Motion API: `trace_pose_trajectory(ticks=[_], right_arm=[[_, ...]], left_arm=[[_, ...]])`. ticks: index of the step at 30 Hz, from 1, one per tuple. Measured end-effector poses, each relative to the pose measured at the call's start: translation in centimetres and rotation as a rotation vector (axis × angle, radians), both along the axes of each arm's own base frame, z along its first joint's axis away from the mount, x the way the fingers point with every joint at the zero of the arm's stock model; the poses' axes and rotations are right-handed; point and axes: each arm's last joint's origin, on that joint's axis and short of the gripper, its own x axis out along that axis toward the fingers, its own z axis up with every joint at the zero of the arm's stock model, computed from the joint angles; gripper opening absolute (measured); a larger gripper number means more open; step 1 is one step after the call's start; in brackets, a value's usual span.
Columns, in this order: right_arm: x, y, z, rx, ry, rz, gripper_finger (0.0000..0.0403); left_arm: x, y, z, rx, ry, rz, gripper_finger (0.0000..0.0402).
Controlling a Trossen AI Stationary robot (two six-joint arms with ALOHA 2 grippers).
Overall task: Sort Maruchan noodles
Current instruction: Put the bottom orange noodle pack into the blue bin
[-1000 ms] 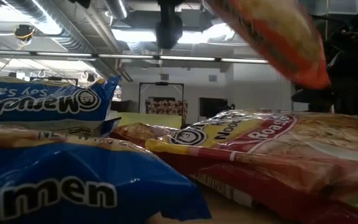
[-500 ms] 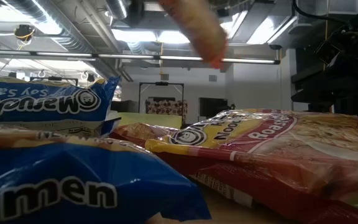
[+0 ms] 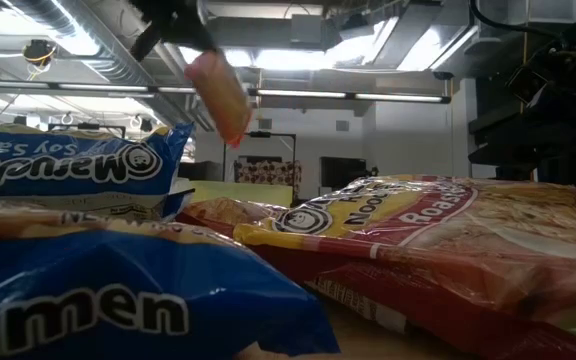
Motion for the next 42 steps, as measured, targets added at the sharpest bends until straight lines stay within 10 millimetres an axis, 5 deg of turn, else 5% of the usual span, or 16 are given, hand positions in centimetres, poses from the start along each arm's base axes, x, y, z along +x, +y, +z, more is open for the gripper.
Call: trace_pose_trajectory(ticks=[9,20,42], right_arm=[[0.0,0.0,0.0,0.000,0.000,0.000,0.0207],[0.0,0.0,0.0,0.006,0.000,-0.002,0.0207],[0.0,0.0,0.0,0.008,0.000,-0.003,0.0207]], left_arm=[[-3.4,4.0,-0.9,-0.062,-0.053,0.117,0.0000],[-6.2,6.8,-6.7,-0.165,-0.275,0.177,0.0000],[-7.5,7.4,-12.6,-0.263,-0.267,0.292,0.0000]])
